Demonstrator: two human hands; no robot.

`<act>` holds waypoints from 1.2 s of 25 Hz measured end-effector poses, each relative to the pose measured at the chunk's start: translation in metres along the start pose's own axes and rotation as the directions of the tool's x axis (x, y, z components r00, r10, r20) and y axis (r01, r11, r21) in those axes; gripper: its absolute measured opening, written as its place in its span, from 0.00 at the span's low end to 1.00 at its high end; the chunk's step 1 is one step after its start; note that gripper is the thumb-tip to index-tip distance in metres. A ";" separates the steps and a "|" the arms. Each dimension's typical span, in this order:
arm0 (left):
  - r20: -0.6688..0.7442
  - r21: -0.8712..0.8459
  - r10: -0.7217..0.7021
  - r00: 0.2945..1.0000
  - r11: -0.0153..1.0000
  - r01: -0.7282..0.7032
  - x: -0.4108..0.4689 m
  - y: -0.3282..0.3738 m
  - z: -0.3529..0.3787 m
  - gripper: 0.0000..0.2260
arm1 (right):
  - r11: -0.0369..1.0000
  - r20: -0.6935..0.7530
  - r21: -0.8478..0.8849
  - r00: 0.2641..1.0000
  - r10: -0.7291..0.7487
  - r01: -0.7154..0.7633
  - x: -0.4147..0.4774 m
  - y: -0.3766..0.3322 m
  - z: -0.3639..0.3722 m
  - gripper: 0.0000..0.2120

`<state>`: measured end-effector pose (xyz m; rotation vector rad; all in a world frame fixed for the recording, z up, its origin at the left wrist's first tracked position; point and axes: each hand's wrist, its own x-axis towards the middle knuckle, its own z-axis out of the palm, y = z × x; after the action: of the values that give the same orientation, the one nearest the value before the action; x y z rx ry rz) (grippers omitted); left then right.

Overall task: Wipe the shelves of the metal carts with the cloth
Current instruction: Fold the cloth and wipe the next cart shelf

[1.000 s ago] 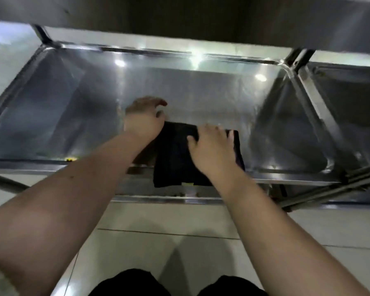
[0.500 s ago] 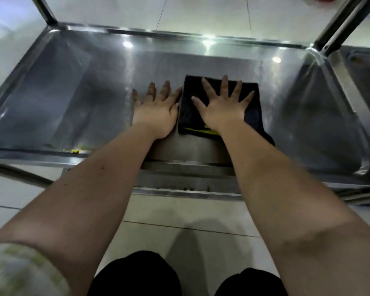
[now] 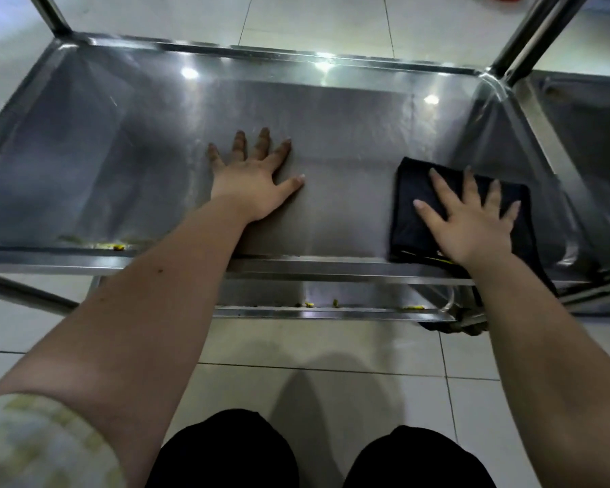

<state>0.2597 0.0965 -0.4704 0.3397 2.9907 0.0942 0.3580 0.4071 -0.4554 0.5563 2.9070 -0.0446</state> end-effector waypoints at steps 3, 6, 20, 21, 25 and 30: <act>0.029 0.009 -0.003 1.000 1.000 0.003 0.000 0.001 -0.003 0.31 | 0.996 -0.013 -0.033 0.997 -0.082 0.082 -0.021 -0.056 0.007 0.33; 0.022 -0.004 0.001 1.000 1.000 -0.001 -0.002 0.003 -0.004 0.28 | 0.966 -0.021 -0.041 0.966 -0.257 0.256 -0.052 -0.120 0.014 0.33; -0.007 0.004 -0.007 1.000 1.000 0.007 -0.002 0.006 -0.001 0.29 | 0.998 0.056 0.062 0.998 -0.010 0.006 -0.014 0.079 -0.007 0.34; -0.015 0.023 -0.006 1.000 1.000 0.006 -0.002 0.007 -0.001 0.29 | 0.999 0.061 0.053 0.998 0.003 -0.006 -0.014 0.081 -0.007 0.34; -0.033 0.074 -0.014 0.999 0.997 0.016 -0.003 0.012 0.001 0.28 | 0.999 0.057 0.043 0.998 0.020 -0.023 -0.025 0.029 -0.004 0.34; -0.022 0.063 -0.027 0.999 0.998 0.028 -0.006 0.010 -0.002 0.28 | 0.941 0.072 0.029 0.938 -0.338 0.337 -0.071 -0.097 0.006 0.35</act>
<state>0.2669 0.1044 -0.4667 0.3064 3.0234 0.0001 0.3881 0.2908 -0.4488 0.0484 2.8929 -0.1317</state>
